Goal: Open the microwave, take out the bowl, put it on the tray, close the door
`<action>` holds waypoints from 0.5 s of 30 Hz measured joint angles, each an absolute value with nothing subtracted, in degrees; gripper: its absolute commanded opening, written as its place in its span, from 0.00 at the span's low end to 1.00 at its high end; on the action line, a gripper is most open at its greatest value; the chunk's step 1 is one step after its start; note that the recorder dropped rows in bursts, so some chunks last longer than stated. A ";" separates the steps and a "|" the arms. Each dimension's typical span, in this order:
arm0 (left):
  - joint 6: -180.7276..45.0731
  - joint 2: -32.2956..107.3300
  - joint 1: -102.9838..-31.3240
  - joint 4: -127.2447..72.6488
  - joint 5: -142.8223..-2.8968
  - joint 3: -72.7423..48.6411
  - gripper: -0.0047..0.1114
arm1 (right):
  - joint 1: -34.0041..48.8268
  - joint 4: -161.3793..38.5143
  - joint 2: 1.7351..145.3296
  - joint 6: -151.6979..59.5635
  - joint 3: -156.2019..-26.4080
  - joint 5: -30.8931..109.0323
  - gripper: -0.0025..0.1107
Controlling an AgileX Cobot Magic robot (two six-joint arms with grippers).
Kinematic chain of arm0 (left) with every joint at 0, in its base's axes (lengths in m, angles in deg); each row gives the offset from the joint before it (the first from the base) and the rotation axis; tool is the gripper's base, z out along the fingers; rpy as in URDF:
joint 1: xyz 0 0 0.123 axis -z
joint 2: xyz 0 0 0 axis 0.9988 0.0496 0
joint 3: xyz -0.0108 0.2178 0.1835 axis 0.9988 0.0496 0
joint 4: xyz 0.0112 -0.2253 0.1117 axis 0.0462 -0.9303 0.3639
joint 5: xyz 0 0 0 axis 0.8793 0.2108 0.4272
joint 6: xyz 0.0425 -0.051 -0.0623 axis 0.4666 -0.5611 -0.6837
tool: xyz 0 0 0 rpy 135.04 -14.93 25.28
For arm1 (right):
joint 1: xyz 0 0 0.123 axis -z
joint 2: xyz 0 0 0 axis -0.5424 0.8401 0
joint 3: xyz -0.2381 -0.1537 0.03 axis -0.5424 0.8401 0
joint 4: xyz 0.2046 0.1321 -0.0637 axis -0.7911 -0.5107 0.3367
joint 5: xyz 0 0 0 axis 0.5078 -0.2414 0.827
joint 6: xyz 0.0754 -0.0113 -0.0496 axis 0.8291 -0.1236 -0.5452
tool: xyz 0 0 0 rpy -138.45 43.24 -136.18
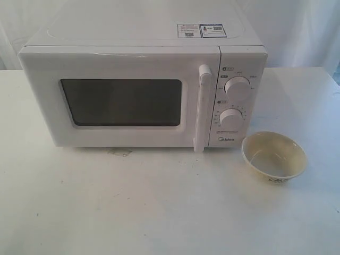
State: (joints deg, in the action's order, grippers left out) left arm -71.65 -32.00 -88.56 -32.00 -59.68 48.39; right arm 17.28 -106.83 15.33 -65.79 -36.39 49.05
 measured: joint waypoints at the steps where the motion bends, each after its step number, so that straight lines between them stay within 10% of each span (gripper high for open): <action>1: -71.65 -32.00 -88.56 -32.00 -59.68 48.39 0.04 | 18.13 -106.83 13.46 -65.80 -35.51 48.71 0.02; 15: -71.65 -32.00 -88.56 -32.00 -59.68 48.39 0.04 | 26.14 -107.19 2.05 -65.57 -29.32 45.22 0.02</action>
State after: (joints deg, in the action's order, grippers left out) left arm -71.65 -32.00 -88.56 -32.00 -59.68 48.39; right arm 26.14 -107.19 2.05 -65.57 -29.32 45.22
